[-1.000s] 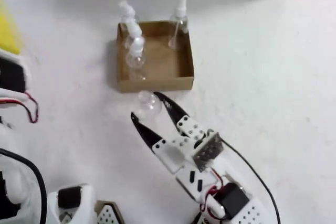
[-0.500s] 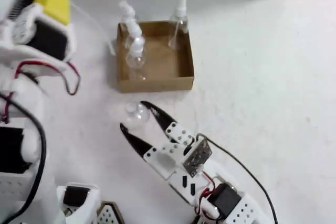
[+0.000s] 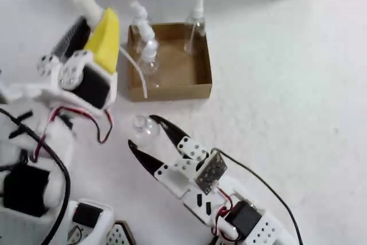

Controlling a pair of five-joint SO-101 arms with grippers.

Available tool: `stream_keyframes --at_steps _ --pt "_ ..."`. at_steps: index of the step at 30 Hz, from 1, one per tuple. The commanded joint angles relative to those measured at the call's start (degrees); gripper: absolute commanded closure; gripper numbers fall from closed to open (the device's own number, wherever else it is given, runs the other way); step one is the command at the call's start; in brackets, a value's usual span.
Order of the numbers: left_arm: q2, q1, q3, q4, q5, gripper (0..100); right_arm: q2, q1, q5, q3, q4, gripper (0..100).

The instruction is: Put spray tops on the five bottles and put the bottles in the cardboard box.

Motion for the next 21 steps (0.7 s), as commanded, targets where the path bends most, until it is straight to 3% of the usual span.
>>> stream_keyframes --at_steps 1,21 --pt "-7.25 0.48 3.87 -2.29 -0.79 98 -0.48 0.31 0.09 -0.62 -1.36 98.3" --pt "-23.16 0.4 16.09 0.35 -0.79 98 -0.4 1.1 -2.11 -0.62 -0.92 98.3"
